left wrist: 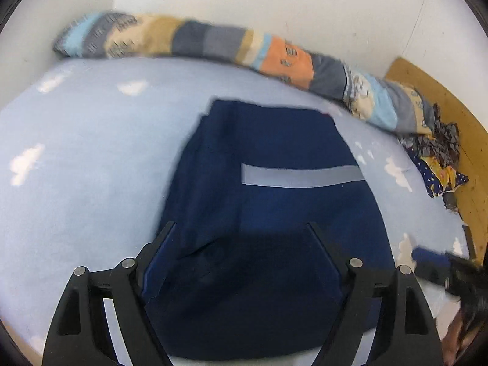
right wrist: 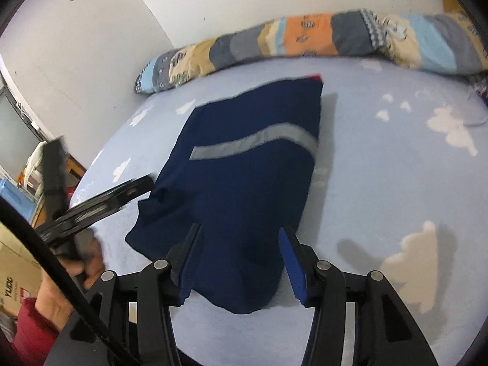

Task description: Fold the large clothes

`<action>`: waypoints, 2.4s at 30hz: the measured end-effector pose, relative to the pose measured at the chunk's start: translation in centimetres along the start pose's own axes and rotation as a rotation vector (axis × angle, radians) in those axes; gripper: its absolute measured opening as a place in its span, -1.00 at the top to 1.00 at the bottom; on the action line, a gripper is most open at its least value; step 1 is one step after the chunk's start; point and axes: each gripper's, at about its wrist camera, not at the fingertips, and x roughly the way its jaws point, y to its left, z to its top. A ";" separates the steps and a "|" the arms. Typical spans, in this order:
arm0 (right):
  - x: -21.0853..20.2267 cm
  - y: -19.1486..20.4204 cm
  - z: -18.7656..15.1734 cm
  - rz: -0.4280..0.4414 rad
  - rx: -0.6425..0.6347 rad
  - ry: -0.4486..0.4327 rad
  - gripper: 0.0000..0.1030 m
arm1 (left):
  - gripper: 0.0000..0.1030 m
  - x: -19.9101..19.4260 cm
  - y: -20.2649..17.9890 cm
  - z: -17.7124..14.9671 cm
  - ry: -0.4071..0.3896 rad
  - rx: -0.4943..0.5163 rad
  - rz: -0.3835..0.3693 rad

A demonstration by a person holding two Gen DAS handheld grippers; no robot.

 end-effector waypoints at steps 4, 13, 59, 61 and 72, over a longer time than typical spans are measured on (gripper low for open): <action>1.5 0.5 -0.6 0.003 -0.027 0.044 -0.08 | -0.47 5.1 1.0 0.7 0.109 -0.053 0.068; 3.4 -0.8 -1.2 -0.017 0.005 0.141 -0.33 | -0.43 3.8 1.0 1.6 0.100 -0.071 0.049; 3.7 2.1 -0.9 0.059 -0.109 0.156 0.02 | -0.56 8.5 3.0 4.9 0.197 -0.022 0.184; 4.5 1.9 -1.4 0.043 -0.112 0.177 0.02 | -0.57 8.6 4.3 4.0 0.209 -0.060 0.158; 2.8 -5.0 2.9 0.113 0.162 0.076 -0.37 | -0.67 4.3 11.8 2.4 0.281 -0.285 -0.042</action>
